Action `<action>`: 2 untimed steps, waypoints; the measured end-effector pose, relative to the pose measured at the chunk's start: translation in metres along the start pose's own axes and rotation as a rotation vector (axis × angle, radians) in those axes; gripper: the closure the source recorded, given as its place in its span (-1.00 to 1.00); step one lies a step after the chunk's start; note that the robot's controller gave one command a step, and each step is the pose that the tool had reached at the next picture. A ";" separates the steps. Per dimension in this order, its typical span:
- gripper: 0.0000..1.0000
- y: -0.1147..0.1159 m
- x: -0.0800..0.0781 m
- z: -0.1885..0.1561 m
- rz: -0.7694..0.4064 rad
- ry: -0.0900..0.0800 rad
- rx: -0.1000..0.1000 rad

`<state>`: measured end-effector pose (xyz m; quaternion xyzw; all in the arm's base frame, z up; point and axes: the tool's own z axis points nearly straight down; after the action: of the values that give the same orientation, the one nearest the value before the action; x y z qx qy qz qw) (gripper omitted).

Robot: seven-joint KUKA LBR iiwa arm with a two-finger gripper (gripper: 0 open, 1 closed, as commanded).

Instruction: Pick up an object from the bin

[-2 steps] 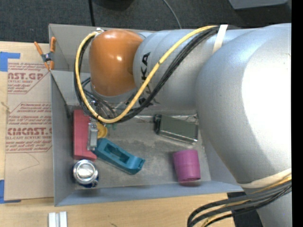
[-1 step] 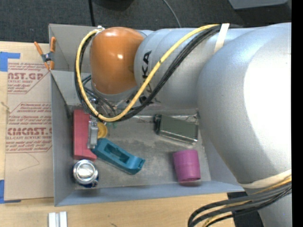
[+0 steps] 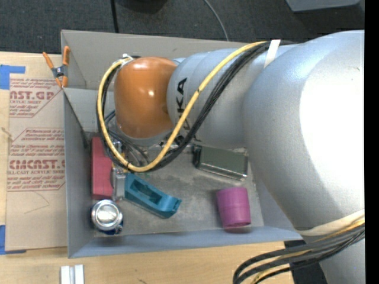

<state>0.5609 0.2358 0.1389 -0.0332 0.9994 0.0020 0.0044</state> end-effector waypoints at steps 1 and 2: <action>-1.00 -0.003 0.025 0.016 -0.040 0.020 0.005; -1.00 -0.039 0.044 0.018 -0.175 0.000 -0.002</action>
Offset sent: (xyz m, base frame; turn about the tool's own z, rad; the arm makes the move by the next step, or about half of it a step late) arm -0.0712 -0.1160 -0.0534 -0.4566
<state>0.5195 0.1935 0.1200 -0.1204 0.9927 0.0024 0.0046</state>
